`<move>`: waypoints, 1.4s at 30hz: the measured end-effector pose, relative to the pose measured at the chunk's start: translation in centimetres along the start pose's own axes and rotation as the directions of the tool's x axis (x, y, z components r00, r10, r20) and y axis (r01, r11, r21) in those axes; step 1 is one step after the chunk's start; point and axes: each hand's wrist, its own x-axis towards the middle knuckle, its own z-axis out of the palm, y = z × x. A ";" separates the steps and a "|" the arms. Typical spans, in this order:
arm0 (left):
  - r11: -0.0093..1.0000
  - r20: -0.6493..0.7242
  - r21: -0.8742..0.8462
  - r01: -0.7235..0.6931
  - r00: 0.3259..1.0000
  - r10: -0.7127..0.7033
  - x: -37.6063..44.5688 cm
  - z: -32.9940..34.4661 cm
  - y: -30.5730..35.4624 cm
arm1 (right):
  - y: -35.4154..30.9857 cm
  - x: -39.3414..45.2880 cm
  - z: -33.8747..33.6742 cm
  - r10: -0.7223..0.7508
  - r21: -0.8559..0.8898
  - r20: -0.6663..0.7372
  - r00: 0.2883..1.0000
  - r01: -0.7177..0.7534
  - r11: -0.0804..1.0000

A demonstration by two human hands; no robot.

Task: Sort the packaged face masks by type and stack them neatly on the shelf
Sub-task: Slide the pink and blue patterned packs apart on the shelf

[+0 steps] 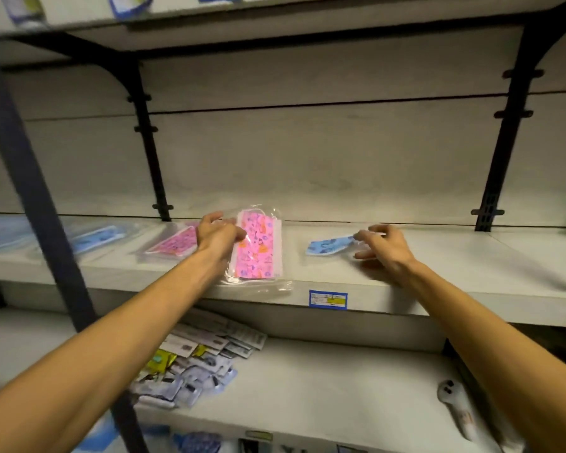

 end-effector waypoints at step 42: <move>0.561 0.345 0.766 -0.314 0.937 0.053 19.6 -10.7 -1.9 | -4.8 10.5 19.9 -0.063 0.225 0.248 0.967 0.006 0.974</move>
